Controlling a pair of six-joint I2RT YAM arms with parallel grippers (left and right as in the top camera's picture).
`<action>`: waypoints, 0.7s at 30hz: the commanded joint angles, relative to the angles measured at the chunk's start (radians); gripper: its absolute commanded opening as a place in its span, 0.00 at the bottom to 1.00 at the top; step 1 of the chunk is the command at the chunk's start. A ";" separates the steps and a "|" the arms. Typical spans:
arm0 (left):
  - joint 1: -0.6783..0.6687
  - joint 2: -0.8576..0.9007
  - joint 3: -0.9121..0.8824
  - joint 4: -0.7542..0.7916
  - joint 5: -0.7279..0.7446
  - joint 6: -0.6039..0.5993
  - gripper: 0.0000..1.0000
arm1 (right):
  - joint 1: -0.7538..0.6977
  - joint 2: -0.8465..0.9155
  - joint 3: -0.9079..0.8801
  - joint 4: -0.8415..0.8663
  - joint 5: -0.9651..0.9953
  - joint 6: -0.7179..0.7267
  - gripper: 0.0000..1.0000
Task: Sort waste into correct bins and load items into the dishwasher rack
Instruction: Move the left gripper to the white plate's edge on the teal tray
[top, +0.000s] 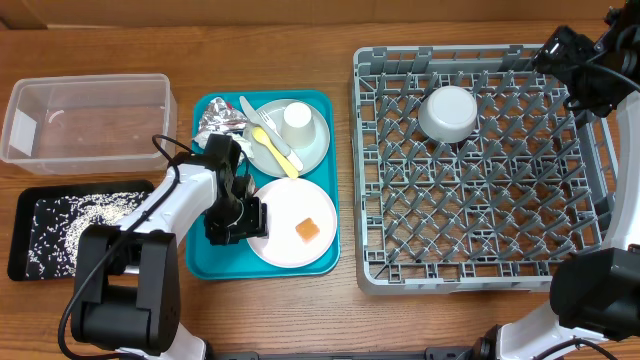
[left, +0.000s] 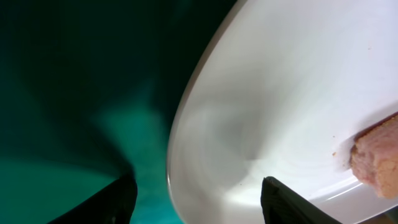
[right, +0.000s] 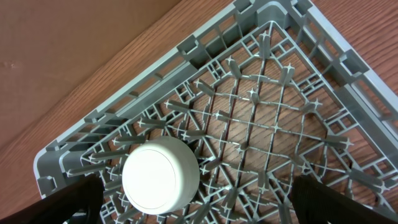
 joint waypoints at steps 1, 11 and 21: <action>-0.002 0.000 -0.037 0.023 0.015 0.007 0.69 | -0.001 -0.034 0.011 0.003 0.010 0.005 1.00; -0.002 0.000 -0.074 0.047 -0.030 -0.040 0.45 | -0.001 -0.034 0.011 0.003 0.010 0.005 1.00; -0.001 0.000 -0.024 -0.027 -0.082 -0.084 0.10 | -0.001 -0.034 0.011 0.003 0.010 0.005 1.00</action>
